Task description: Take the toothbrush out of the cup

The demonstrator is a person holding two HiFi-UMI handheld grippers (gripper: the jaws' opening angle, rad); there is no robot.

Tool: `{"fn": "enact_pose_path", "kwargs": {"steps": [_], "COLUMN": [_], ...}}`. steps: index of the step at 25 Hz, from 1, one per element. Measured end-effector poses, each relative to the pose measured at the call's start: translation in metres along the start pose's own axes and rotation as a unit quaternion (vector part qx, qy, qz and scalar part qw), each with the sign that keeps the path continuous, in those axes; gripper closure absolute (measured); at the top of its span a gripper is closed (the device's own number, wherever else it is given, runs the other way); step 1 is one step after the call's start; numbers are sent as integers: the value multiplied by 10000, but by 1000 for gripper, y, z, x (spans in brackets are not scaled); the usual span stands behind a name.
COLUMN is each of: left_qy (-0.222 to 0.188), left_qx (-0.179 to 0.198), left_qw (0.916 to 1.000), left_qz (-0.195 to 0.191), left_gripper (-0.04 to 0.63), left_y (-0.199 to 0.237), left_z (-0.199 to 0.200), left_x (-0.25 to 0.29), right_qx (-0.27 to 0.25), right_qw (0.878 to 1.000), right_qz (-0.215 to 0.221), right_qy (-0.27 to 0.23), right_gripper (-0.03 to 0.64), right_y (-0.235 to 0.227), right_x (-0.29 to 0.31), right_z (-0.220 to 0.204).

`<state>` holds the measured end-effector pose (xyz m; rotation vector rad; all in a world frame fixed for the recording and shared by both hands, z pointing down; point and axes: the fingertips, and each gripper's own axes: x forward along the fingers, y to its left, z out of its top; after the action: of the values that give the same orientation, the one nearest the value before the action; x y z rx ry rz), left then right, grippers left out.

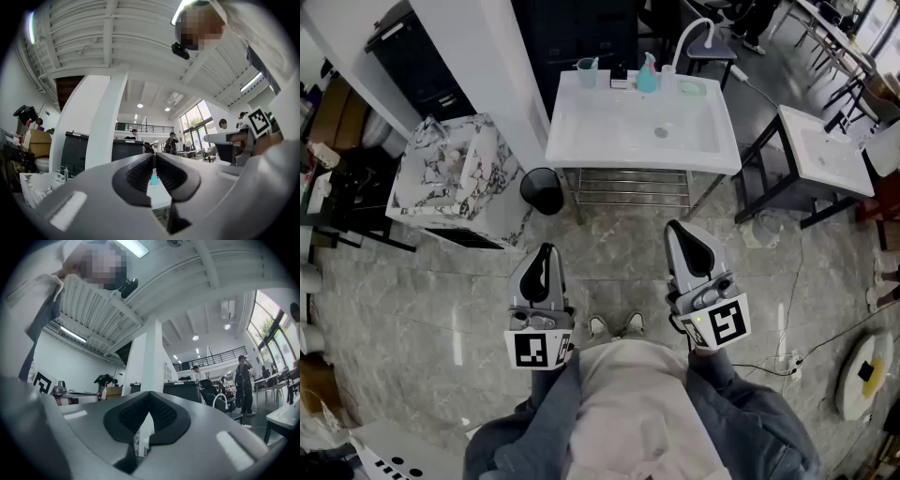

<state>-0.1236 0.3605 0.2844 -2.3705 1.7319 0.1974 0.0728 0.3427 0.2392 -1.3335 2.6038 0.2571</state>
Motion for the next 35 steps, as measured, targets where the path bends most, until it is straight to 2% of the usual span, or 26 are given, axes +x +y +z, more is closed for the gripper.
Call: {"fn": "enact_pose_path", "kwargs": {"steps": [15,23,28,35], "left_qy": [29,48,12,49], "left_qx": [15,117,223,179], "left_qw": [10000,9999,9997,9998], "left_qz": [-17,53,56,95], "left_gripper": [512,512,512,512], "left_y": [3,7,0,-15], "left_z": [0,0,4,4], "left_x": [0,1,6,12], "right_qx": [-159,-141,-89,-3], "right_qw": [9998,9996,9996,9998], "right_qz": [-80,-229,-248,-194], "right_qy": [133,33,-48,-38], "right_gripper": [612,611,611,611], "right_y": [2,-7,-16,-30], "right_x": [1,-3,-7,-18], "right_z": [-9,-9,-6,-6]}}
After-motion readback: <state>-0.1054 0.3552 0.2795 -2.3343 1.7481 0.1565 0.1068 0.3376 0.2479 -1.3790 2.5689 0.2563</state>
